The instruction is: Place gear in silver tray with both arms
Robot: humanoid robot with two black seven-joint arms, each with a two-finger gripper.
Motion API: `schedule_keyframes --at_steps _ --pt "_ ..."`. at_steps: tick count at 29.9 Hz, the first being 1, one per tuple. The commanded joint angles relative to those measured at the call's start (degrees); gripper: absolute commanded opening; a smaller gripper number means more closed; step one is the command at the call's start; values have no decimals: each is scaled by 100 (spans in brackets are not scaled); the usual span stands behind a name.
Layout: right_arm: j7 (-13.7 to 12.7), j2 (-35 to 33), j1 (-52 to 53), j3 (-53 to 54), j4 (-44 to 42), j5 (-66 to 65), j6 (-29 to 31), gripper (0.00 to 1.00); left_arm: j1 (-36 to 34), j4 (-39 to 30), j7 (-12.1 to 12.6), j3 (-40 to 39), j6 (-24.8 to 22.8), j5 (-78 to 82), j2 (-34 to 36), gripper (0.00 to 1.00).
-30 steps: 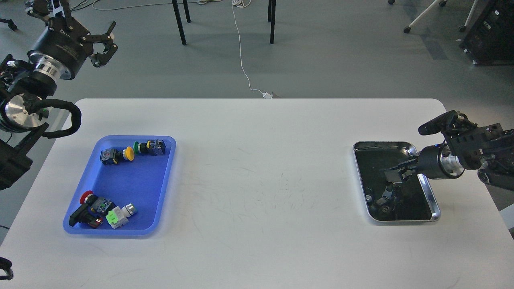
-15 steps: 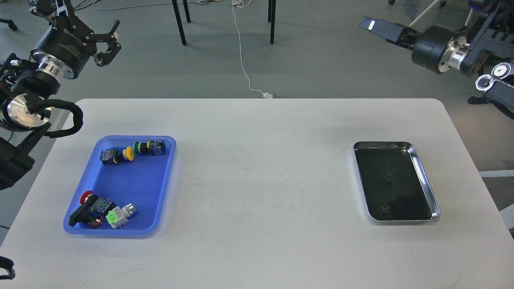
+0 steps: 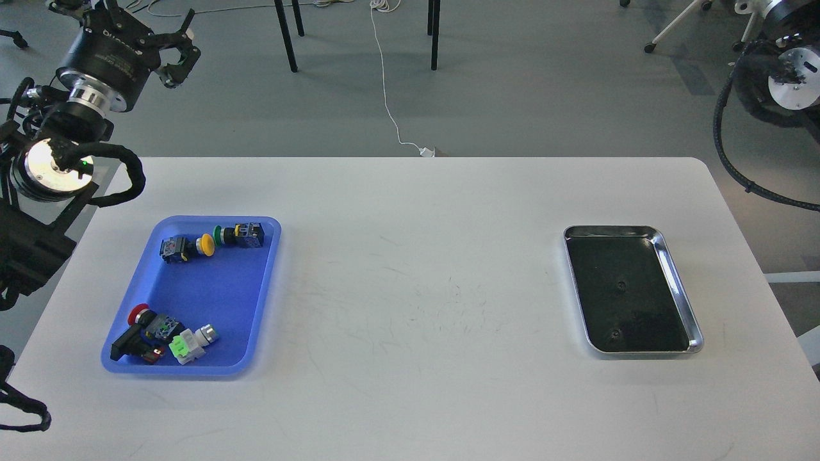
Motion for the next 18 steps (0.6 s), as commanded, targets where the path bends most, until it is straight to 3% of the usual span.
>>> schedule_keyframes --at_steps 1,4,6,9,13,18 --pt "-16 171 -127 299 -299 1233 19 99 1 317 78 -99 -77 -164 -175 98" --pt "-16 356 -425 649 -353 1805 63 99 -7 573 429 -169 -148 -453 -307 98" --pt "-25 444 -758 1105 -361 1982 106 99 -16 599 527 -248 -139 -612 -368 98" --pt "-112 716 -1224 2019 -379 2027 185 99 -7 713 510 -248 -157 -622 -421 98" --pt "-420 1182 -1691 3013 -580 2027 449 99 36 933 457 -187 -148 -595 -658 98" --pt "-447 1359 -1885 3279 -888 2027 879 99 124 977 448 -160 -122 -560 -878 98"
